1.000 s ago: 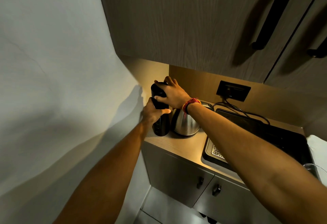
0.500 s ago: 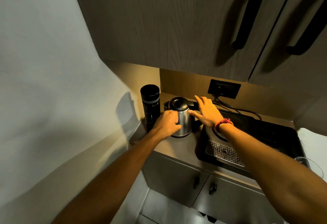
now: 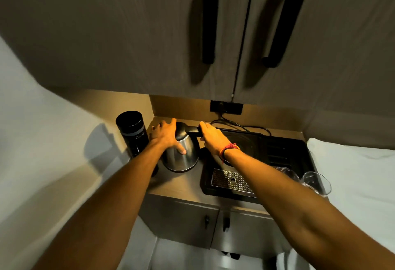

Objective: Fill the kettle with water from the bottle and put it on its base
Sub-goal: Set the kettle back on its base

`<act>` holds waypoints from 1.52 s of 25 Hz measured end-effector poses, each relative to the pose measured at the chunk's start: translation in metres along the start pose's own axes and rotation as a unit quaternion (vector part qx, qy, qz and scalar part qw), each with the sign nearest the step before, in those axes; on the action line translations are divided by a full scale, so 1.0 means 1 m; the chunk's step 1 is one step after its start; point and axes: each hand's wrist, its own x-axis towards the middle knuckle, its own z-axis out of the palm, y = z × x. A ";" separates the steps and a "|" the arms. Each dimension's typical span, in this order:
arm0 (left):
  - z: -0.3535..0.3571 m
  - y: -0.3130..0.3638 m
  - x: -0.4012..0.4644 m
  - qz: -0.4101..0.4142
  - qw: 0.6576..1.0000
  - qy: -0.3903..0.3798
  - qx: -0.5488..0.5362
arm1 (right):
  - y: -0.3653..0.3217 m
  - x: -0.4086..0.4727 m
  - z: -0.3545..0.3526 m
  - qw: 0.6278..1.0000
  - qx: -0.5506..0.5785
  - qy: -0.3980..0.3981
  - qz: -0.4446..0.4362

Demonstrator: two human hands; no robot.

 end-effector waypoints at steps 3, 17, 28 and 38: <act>-0.003 0.013 0.003 0.011 0.998 0.031 -0.052 | 0.010 0.002 -0.011 0.999 -0.023 0.049 -0.006; -0.022 0.172 0.011 0.154 0.983 0.071 -0.064 | 0.152 -0.048 -0.061 0.979 0.061 0.153 0.117; -0.005 0.204 0.006 0.185 0.981 0.058 -0.020 | 0.187 -0.077 -0.044 0.980 0.025 0.167 0.109; 0.016 0.177 -0.001 0.224 0.965 0.127 -0.055 | 0.166 -0.074 -0.014 0.959 -0.130 0.216 0.131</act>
